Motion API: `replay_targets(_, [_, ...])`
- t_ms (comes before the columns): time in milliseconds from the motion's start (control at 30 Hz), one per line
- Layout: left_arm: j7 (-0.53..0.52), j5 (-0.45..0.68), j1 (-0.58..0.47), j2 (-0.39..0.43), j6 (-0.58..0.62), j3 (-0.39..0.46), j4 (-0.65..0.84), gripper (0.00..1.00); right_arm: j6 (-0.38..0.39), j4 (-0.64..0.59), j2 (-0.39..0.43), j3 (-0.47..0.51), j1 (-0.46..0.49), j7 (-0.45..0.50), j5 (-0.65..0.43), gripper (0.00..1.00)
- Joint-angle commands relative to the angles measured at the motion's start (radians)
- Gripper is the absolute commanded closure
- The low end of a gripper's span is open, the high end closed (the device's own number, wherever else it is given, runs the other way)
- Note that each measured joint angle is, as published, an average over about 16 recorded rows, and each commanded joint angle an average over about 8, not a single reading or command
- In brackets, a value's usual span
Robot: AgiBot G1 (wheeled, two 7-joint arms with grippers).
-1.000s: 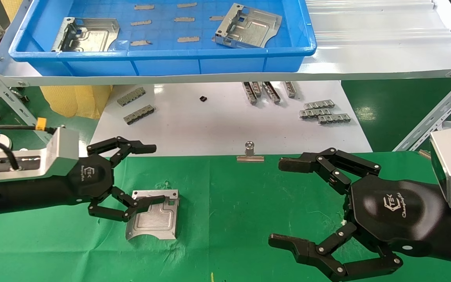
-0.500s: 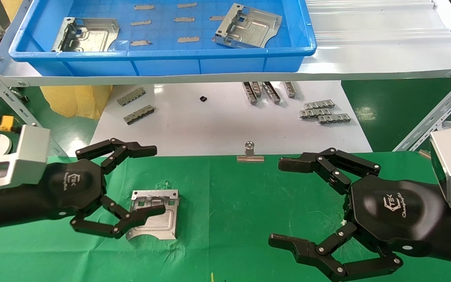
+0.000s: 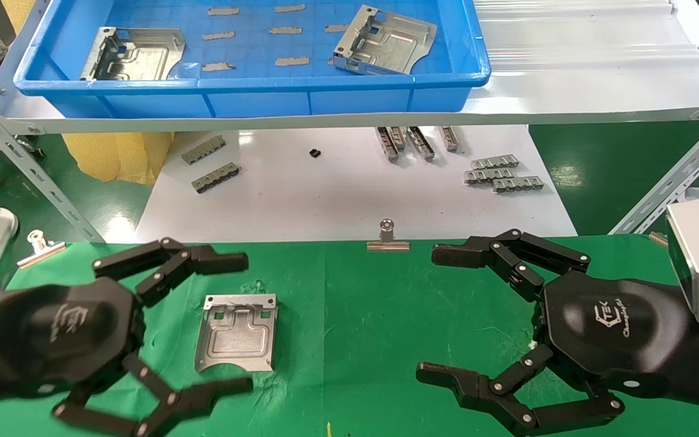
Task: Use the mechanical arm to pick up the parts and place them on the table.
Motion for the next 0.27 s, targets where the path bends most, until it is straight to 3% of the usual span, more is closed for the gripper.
replay_targets(33, [-0.029, -0.016, 0.022, -0.013, -0.004, -0.016, -0.041, 0.00, 0.000, 0.000, 0.000, 0.000, 0.000, 0.000, 0.000, 0.00])
replay_targets(267, [-0.056, -0.039, 0.051, -0.029, -0.008, -0.037, -0.097, 0.00, 0.000, 0.000, 0.000, 0.000, 0.000, 0.000, 0.000, 0.00])
